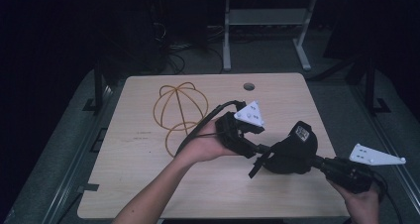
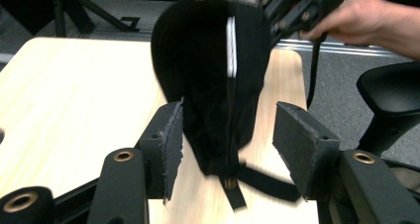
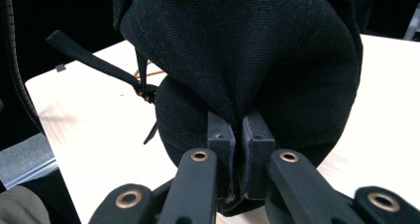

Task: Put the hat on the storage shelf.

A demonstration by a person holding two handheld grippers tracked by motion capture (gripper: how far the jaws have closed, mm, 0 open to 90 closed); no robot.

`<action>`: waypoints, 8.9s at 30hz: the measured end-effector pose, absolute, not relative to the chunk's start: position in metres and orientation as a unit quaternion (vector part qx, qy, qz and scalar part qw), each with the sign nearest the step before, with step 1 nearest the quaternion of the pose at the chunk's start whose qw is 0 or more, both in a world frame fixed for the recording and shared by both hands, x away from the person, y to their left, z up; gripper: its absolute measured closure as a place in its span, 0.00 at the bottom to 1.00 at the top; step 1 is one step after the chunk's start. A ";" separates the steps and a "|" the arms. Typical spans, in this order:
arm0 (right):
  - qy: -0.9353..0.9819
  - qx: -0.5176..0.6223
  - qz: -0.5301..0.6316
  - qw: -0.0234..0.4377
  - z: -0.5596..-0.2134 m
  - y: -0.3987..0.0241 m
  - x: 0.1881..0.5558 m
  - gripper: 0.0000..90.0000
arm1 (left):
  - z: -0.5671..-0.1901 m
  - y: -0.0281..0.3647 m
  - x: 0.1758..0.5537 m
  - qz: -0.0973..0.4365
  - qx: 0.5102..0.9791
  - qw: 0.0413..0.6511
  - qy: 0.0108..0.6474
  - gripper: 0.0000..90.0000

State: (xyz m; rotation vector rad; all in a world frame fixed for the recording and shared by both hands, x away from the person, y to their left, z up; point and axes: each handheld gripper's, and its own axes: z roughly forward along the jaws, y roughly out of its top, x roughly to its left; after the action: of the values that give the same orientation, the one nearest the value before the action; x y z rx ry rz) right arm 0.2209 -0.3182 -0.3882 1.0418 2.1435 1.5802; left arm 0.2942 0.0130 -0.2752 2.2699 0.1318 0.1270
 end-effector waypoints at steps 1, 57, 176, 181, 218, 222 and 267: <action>0.742 0.360 0.547 0.142 -0.386 -0.320 0.221 0.94 | -0.276 0.017 0.294 0.051 0.905 0.418 0.054 0.49; 0.788 0.299 0.520 0.137 -0.284 -0.284 0.283 0.94 | -0.396 0.129 0.268 0.067 0.901 0.407 0.139 0.37; 0.858 0.208 0.468 0.043 -0.217 -0.050 0.409 0.37 | -0.419 0.115 0.262 0.058 0.912 0.390 0.115 0.32; 0.855 0.215 0.471 0.041 -0.221 -0.064 0.407 0.33 | -0.422 0.115 0.262 0.065 0.909 0.393 0.122 0.31; 0.837 0.269 0.476 0.029 -0.259 -0.148 0.391 0.28 | -0.429 0.116 0.262 0.075 0.902 0.400 0.141 0.29; 0.837 0.269 0.475 0.026 -0.263 -0.153 0.389 0.28 | -0.430 0.115 0.262 0.073 0.903 0.399 0.141 0.29; 0.816 0.330 0.474 0.009 -0.343 -0.238 0.352 0.25 | -0.431 0.115 0.263 0.067 0.903 0.400 0.143 0.28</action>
State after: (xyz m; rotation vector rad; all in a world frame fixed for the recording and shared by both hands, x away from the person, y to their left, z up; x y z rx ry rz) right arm 0.3524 -0.2384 -0.3432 1.0317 2.5488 1.4805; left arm 0.2629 0.1154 -0.4312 2.2832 0.3617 0.1684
